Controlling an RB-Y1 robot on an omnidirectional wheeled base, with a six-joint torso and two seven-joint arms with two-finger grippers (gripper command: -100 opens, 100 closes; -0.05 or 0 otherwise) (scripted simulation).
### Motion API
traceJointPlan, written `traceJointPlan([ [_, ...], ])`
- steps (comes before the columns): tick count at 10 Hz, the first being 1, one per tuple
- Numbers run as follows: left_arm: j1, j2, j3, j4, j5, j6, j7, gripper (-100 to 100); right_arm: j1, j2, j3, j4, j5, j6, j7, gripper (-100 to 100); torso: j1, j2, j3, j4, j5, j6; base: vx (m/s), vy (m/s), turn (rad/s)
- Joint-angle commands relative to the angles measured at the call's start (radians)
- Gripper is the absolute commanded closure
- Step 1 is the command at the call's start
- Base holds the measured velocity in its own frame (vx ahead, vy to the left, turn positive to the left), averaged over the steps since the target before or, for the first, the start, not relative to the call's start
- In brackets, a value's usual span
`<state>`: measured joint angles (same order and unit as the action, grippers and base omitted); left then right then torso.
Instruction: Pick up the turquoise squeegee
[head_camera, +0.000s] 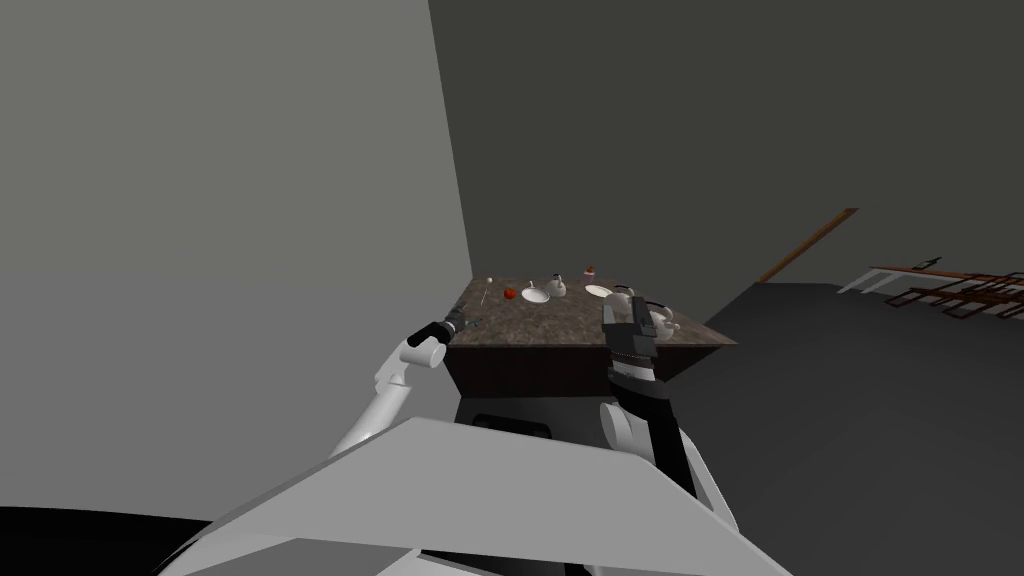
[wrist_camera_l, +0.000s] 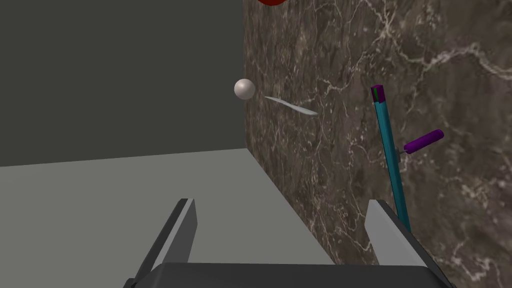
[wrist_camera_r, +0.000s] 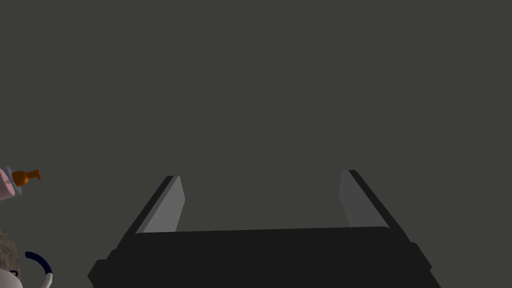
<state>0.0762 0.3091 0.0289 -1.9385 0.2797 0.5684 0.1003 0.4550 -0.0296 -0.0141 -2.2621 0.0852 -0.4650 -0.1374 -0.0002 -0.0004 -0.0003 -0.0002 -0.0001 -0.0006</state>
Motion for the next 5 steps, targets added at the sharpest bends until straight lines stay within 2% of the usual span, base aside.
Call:
traceJointPlan([
  [1, -0.034, 0.014, 0.006, 0.028, 0.014, 0.05, 0.013, -100, 0.0, 0.0, 0.0, 0.0, 0.0, 0.0, 0.0, 0, 0.0, 0.0, 0.0, 0.0, 0.0, 0.0, 0.013, -0.013, -0.115],
  [3, -0.034, 0.014, 0.006, 0.028, 0.014, 0.091, 0.013, -100, 0.0, 0.0, 0.0, 0.0, 0.0, 0.0, 0.0, 0, 0.0, 0.0, 0.0, 0.0, 0.0, 0.0, 0.009, -0.009, -0.013],
  [4, -0.065, 0.029, 0.012, 0.056, 0.03, 0.126, 0.025, -100, 0.0, 0.0, 0.0, 0.0, 0.0, 0.0, 0.0, 0, 0.0, 0.0, 0.0, 0.0, 0.0, 0.0, 0.012, -0.014, -0.073],
  [5, -0.065, 0.029, 0.012, 0.056, 0.03, 0.15, 0.025, -100, 0.0, 0.0, 0.0, 0.0, 0.0, 0.0, 0.0, 0, 0.0, 0.0, 0.0, 0.0, 0.0, 0.0, 0.014, -0.009, -0.074],
])
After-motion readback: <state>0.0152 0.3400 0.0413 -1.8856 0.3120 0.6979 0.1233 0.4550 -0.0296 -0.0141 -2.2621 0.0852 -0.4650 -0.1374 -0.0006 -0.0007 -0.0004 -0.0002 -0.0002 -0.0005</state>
